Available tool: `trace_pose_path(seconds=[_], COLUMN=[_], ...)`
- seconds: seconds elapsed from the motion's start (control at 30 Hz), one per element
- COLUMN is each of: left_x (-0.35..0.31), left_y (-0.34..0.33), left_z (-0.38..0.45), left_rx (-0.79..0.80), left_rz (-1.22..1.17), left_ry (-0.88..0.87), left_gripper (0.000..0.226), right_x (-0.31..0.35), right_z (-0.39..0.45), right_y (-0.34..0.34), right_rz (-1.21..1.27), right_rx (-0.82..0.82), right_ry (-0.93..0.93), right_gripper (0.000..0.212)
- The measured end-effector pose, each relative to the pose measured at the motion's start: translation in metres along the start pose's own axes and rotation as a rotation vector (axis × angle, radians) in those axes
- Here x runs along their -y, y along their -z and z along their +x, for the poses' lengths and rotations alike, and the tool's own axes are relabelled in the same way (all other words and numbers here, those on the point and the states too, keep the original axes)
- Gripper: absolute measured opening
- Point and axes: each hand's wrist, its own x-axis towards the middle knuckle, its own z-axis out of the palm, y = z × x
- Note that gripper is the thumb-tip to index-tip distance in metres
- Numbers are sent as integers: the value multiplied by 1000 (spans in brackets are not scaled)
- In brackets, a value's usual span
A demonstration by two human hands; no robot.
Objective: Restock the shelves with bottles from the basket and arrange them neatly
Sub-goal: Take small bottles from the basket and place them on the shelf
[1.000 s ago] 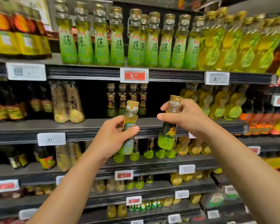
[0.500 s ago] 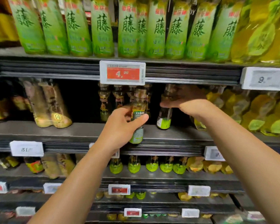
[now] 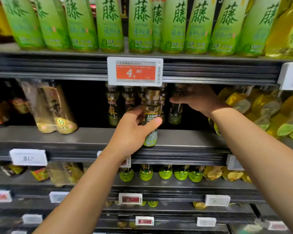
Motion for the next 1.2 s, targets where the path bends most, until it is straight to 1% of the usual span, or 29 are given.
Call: trace_pose_path(seconds=[0.1, 0.2, 0.27, 0.33, 0.37, 0.43, 0.47, 0.5, 0.53, 0.57, 0.6, 0.63, 0.67, 0.7, 0.73, 0.8, 0.87, 0.97, 1.07, 1.1, 1.2], left_x=[3, 6, 6, 7, 7, 5, 3, 1, -2, -5, -10, -14, -17, -20, -22, -24, -23, -23, -31, -37, -55], left_y=[3, 5, 6, 5, 3, -3, -7, -14, -21, -29, -37, -44, -50, -57, -63, -71, -76, -69, -55, -51, -46], left_z=[1, 4, 6, 7, 8, 8, 8, 9, 9, 10, 10, 11, 12, 13, 14, 17, 19, 22, 29, 32, 45], left_rx=[3, 5, 17, 20, 13, -6, -7, -6, -4, -1, 1, 12, 30, 44, 53, 49, 36, 0, -33, -43, -123], left_rz=[-11, 4, 5, 21, 37, 80, 89, 77, 60, 57, 67, 93, 112, 113, 106, 101, 123, 252, 363, 403, 615], left_ry=[1, -6, 10, 26, 23, 3, -4, -10, -13, -13, -14, -8, -8, -20, -33, -27, -35, -103, -148, -169, -371], left_gripper=[29, 36, 46, 55, 53, 40, 32, 26, 24, 29, 46, 62, 69, 67, 59, 43, 35, 37, 15, 12, 20], right_x=[4, 5, 3, 2, 3, 7, 10, 15, 21, 27, 32, 35, 37, 38, 38, 35, 30, 22, 17, 16, 17], right_z=[-3, -8, -14, -26, -36, -60, -72, -84, -95, -103, -107, -109, -109, -108, -107, -104, -101, -96, -83, -78, -64], right_y=[-3, -1, 4, 8, 9, 6, 2, -2, -7, -10, -12, -12, -11, -9, -6, 1, 8, 14, 16, 16, 16], right_rz=[-29, -33, -56, -71, -75, -27, 13, 42, 58, 54, 36, 1, -43, -88, -124, -179, -261, -327, -459, -510, -686], right_rx=[22, 44, 62, 14, -49, -190, -217, -203, -169, -140, -135, -156, -186, -218, -246, -290, -331, -395, -453, -449, -415], right_ry=[19, 11, -27, -55, -59, -17, 26, 68, 97, 110, 111, 105, 91, 72, 54, 37, 18, 6, -5, -18, -1], right_gripper=[59, 78, 79, 69, 62, 40, 30, 26, 28, 33, 37, 39, 42, 47, 49, 41, 36, 37, 45, 47, 47])
